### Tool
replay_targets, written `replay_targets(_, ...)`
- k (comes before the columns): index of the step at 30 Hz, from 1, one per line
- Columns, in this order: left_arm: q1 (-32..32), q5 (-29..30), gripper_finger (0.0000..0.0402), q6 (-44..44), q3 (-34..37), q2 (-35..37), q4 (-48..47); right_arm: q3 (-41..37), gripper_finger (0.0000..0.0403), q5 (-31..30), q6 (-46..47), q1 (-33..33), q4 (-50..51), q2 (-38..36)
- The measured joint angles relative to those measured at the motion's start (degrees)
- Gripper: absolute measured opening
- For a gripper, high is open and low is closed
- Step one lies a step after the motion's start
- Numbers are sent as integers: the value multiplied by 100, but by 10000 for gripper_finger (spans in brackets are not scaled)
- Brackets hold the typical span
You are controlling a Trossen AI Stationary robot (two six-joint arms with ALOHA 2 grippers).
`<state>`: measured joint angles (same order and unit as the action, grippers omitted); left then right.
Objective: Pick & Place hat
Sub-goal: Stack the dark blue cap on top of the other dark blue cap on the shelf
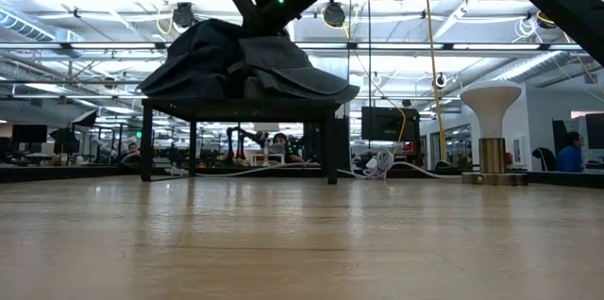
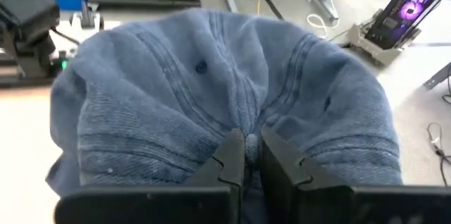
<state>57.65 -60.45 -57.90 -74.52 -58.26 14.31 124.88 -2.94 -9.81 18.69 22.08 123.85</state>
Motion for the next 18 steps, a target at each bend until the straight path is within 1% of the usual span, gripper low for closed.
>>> replay_targets(6,1,34,218,19,0,2,-62,0,28,2,-429,12,479,0)
replay_targets(10,2,42,218,17,0,2,-81,0,36,0,-634,12,563,0)
replay_targets(12,0,44,218,17,0,2,-81,0,43,-6,-895,7,557,0)
replay_targets(15,1,44,218,-45,0,2,-82,0,62,-5,-1407,-27,470,0)
replay_targets(18,0,42,218,-100,0,2,-81,-2,93,-8,-1523,-50,254,0)
